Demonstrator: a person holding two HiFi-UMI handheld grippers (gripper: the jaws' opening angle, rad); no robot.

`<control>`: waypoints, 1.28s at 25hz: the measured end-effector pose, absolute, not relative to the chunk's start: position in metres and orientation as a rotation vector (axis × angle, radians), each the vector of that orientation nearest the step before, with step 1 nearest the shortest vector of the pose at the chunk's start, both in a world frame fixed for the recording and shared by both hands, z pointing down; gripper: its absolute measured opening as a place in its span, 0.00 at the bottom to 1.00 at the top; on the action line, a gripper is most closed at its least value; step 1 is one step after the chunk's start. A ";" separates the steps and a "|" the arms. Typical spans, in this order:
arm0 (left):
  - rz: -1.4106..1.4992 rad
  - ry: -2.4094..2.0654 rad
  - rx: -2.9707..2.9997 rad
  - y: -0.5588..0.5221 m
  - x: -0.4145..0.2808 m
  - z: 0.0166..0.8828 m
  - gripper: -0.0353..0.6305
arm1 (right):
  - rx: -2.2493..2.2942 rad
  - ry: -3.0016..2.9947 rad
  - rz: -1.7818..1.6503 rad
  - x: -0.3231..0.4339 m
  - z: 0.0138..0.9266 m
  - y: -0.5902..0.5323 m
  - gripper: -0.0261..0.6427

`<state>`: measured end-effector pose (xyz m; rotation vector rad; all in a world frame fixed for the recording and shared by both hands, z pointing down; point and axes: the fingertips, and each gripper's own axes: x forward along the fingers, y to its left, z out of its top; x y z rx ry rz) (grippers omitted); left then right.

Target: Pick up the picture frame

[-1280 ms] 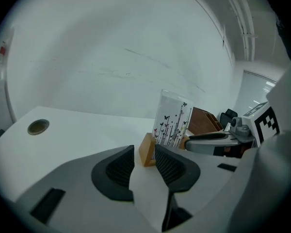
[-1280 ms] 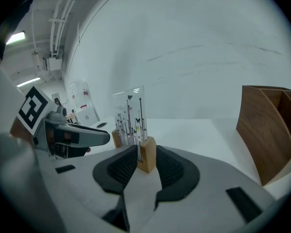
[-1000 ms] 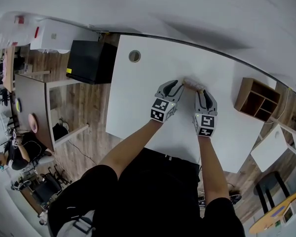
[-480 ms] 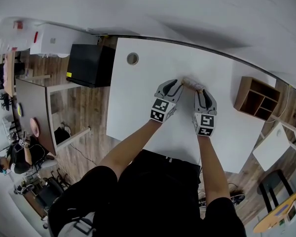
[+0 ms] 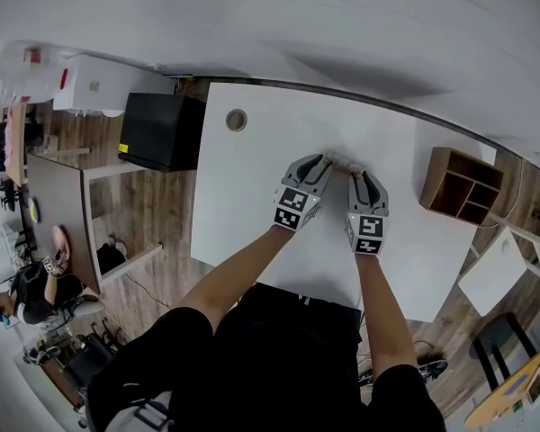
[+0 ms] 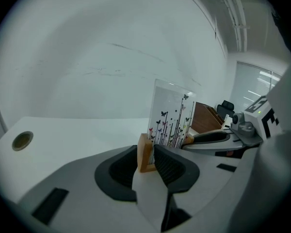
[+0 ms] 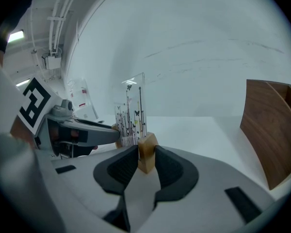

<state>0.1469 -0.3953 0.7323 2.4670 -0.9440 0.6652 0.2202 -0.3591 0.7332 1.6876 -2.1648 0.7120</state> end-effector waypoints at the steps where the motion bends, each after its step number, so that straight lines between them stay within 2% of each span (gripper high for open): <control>1: 0.669 -0.941 2.468 -0.394 0.147 0.732 0.21 | 1.686 -2.165 0.709 0.221 0.733 -0.359 0.20; 4: 0.676 -0.940 2.464 -0.389 0.147 0.732 0.15 | 1.686 -2.172 0.718 0.224 0.732 -0.359 0.19; 12: 0.707 -0.939 2.467 -0.363 0.143 0.722 0.15 | 1.653 -2.195 0.712 0.223 0.719 -0.339 0.18; 26: 0.579 -0.970 2.472 -0.267 0.111 0.637 0.15 | 1.667 -2.220 0.673 0.192 0.632 -0.246 0.17; 32: 0.528 -1.006 2.538 -0.207 0.075 0.584 0.15 | 1.692 -2.269 0.607 0.157 0.580 -0.187 0.17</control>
